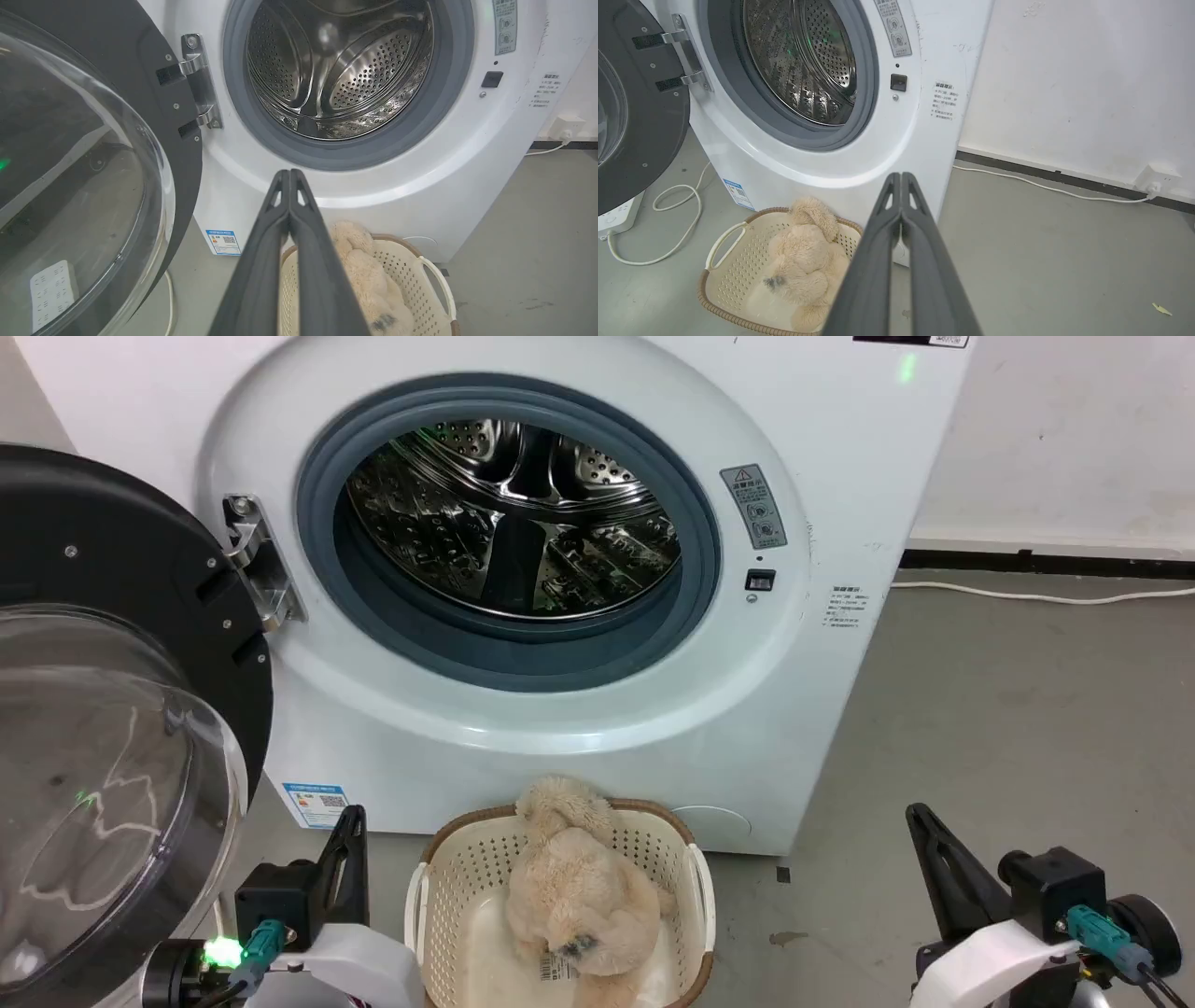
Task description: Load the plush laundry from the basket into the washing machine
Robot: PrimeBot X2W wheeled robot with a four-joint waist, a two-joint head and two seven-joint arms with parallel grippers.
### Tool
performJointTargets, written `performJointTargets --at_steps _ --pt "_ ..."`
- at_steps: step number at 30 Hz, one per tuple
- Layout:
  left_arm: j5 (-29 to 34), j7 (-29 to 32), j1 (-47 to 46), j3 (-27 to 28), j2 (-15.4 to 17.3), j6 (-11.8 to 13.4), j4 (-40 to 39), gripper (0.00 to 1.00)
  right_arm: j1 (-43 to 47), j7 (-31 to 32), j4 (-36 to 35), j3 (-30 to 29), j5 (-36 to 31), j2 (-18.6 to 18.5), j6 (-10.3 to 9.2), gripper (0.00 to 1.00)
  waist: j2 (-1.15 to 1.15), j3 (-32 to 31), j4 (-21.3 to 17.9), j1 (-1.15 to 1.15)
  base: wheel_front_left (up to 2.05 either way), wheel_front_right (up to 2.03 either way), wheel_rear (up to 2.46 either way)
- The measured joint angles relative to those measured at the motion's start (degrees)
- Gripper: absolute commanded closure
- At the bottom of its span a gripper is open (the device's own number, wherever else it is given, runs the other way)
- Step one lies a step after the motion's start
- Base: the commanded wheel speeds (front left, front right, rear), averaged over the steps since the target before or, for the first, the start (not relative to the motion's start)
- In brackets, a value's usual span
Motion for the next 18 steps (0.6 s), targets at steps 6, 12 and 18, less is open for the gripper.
performJointTargets --at_steps 6,12,18 --pt "0.0 0.0 0.0 0.0 0.0 0.0 0.0 1.0 0.0 0.0 0.0 0.01 0.0 0.0 0.0 1.0 0.0 0.0 0.0 0.0 0.0 0.0 0.0" --pt "0.0 0.0 0.0 0.01 0.0 0.0 0.0 1.0 0.0 0.0 0.0 0.0 0.0 0.0 0.0 1.0 0.0 0.0 0.0 0.0 0.0 0.0 0.0" --pt "0.0 0.0 0.0 0.01 0.0 0.0 0.0 1.0 0.0 0.0 0.0 0.02 0.0 0.0 0.0 1.0 0.0 0.0 0.0 0.0 0.0 0.0 0.0"
